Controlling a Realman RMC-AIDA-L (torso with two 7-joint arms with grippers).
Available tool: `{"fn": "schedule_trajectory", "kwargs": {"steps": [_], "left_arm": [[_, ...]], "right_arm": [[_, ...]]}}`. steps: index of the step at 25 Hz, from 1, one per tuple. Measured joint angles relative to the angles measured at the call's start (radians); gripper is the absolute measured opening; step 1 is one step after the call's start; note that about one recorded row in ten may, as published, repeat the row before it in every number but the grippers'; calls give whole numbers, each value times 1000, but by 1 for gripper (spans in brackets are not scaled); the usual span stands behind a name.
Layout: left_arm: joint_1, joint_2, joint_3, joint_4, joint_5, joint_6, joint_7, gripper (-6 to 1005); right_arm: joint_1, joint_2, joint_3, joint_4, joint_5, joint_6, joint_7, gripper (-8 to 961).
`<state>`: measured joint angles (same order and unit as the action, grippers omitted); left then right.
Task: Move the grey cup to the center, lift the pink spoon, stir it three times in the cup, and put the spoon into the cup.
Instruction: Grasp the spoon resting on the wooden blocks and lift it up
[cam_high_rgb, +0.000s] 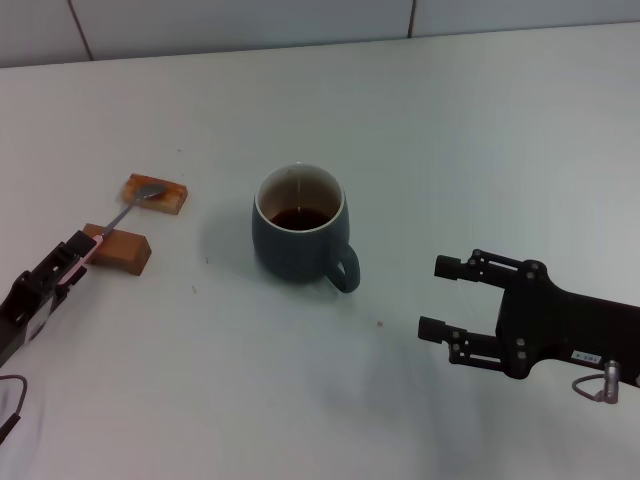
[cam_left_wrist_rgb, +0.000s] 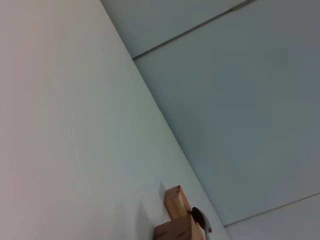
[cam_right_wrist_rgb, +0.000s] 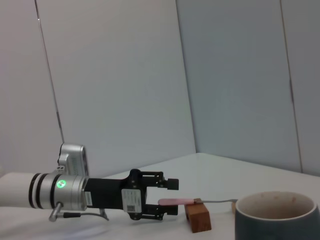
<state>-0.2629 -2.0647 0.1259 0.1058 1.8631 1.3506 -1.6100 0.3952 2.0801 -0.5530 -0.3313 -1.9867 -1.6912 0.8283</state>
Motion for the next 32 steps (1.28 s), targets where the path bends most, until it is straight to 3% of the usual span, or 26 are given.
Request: {"fn": "schedule_trajectory", "kwargs": {"steps": [2,10,12,23,27,32], "left_arm": [[0,0,-1,-1,0,-1,0,695],[-1,-1,2,-2,3,-9,1,672],[-2,-2,3,-2,4,-9,1,565],[-5,-2,1,-3,5,-10,0,574],[-6,-1,1,-3,5,-10,0,546],[-10,-1,5,-3,5,-18,4,442]], "right_arm": [[0,0,-6,0,0,1,3,744],[1,0,-7,0,-1,1,5,744],[1,0,-7,0,-1,1,5,744],[1,0,-7,0,-1,1,6,744],[2,0,-8,0,-1,1,6,744],[2,0,-8,0,-1,-1,6,744]]}}
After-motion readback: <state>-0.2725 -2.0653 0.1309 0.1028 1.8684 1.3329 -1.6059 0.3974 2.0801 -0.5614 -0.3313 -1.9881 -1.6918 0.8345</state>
